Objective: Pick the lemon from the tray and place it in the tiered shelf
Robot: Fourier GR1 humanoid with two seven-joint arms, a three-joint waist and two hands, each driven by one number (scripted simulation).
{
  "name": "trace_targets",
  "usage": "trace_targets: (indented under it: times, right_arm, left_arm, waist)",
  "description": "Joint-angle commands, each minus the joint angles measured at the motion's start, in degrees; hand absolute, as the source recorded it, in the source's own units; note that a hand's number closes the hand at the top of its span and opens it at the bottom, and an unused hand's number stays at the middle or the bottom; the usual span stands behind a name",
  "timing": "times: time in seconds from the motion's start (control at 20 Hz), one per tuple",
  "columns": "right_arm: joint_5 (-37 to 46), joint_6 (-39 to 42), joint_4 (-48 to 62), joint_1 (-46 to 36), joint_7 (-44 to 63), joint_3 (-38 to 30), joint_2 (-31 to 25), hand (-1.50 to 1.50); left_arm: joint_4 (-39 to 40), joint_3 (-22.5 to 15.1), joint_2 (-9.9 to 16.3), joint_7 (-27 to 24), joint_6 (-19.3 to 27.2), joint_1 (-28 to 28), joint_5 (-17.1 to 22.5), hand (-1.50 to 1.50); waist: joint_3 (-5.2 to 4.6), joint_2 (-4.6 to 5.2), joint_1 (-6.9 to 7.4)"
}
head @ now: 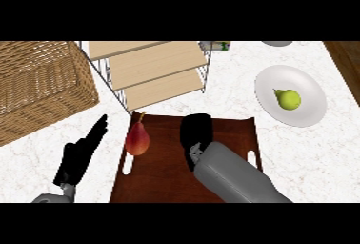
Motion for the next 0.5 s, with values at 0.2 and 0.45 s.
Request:
trace_targets:
  times: [0.2,0.45]
  right_arm:
    - [3.9,-5.5,-15.3,7.4,0.5,-2.3,-4.8,1.5]
    - [1.7,-10.7,-28.9,12.8,-4.4,-7.8,-10.1,1.5]
  left_arm:
    - [0.0,1.3,0.0,-0.2,-0.1,1.0,-0.6,0.0]
    - [-3.3,1.0,-0.5,2.1,0.8,2.0,-0.8,0.0]
  waist:
    - [0.02,-0.28,-1.15]
    - [0.06,-0.48,-1.59]
